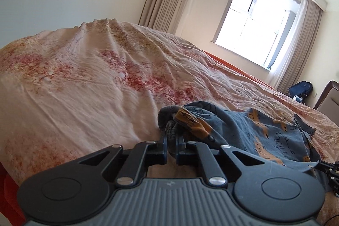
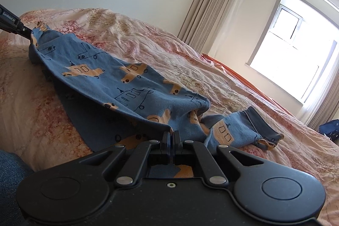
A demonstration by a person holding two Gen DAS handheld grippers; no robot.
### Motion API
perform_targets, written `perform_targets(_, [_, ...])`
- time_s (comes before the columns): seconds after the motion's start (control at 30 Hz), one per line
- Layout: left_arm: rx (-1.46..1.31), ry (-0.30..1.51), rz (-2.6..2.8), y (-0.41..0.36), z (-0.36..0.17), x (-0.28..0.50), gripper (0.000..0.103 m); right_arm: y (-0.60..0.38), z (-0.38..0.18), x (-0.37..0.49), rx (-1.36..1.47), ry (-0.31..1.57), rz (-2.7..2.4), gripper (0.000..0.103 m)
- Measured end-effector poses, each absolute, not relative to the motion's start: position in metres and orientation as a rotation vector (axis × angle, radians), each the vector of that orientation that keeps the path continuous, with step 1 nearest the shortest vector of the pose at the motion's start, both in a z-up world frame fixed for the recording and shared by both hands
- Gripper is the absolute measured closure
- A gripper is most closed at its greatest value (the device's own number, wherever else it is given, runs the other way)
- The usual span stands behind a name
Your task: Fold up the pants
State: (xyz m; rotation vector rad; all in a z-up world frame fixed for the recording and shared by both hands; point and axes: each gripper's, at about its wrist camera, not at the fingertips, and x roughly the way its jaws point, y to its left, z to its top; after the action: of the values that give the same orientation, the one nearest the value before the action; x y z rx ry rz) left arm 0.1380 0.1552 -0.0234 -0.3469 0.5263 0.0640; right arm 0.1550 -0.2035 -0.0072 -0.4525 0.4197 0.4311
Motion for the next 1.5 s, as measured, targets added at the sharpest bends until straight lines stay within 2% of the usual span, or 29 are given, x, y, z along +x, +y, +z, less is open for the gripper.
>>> perform_targets(0.23, [-0.387,0.535,0.061,0.167,-0.033,0.139,0.096,-0.202,-0.022,0.15,-0.477,0.462,0.441,0.103])
perform_targets(0.33, [-0.461,0.552,0.016,0.174,-0.035,0.137,0.091,-0.203,-0.025,0.15,-0.474,0.471,0.441,0.103])
perform_targets(0.37, [-0.482,0.55,0.009,0.177,-0.036,0.135,0.088,-0.203,-0.026,0.15,-0.473,0.472,0.441,0.103])
perform_targets(0.4, [-0.493,0.548,0.006,0.178,-0.036,0.133,0.075,-0.203,-0.026,0.15,-0.472,0.473,0.441,0.103])
perform_targets(0.43, [-0.51,0.545,0.006,0.18,-0.037,0.131,0.068,-0.203,-0.026,0.151,-0.472,0.473,0.442,0.102])
perform_targets(0.47, [-0.525,0.543,0.007,0.181,-0.038,0.128,0.055,-0.203,-0.027,0.151,-0.472,0.474,0.442,0.102])
perform_targets(0.5, [-0.54,0.54,0.005,0.183,-0.039,0.126,0.048,-0.203,-0.027,0.151,-0.471,0.474,0.442,0.102])
perform_targets(0.53, [-0.564,0.542,-0.01,0.185,-0.041,0.124,0.045,-0.203,-0.027,0.151,-0.47,0.474,0.442,0.102])
perform_targets(0.6, [-0.612,0.535,-0.043,0.189,-0.043,0.121,0.031,-0.203,-0.028,0.151,-0.469,0.473,0.442,0.102])
perform_targets(0.7, [-0.663,0.539,-0.09,0.191,-0.046,0.127,0.024,-0.203,-0.029,0.151,-0.463,0.471,0.442,0.102])
perform_targets(0.83, [-0.765,0.565,-0.071,0.19,-0.052,0.148,0.028,-0.203,-0.029,0.152,-0.461,0.472,0.444,0.101])
perform_targets(0.87, [-0.785,0.573,-0.058,0.189,-0.054,0.152,0.048,-0.203,-0.03,0.151,-0.46,0.472,0.443,0.101])
perform_targets(0.9, [-0.795,0.583,-0.042,0.188,-0.055,0.156,0.078,-0.203,-0.03,0.151,-0.46,0.471,0.442,0.101])
perform_targets(0.97, [-0.796,0.558,-0.016,0.184,-0.053,0.158,0.085,-0.203,-0.03,0.151,-0.46,0.47,0.441,0.101])
perform_targets(1.27, [-0.659,0.41,0.034,0.186,-0.008,0.137,0.089,-0.198,-0.016,0.142,-0.482,0.401,0.44,0.102])
perform_targets(1.5, [-0.627,0.448,0.109,0.203,-0.025,0.137,0.089,-0.18,-0.004,0.128,-0.522,0.374,0.51,0.103])
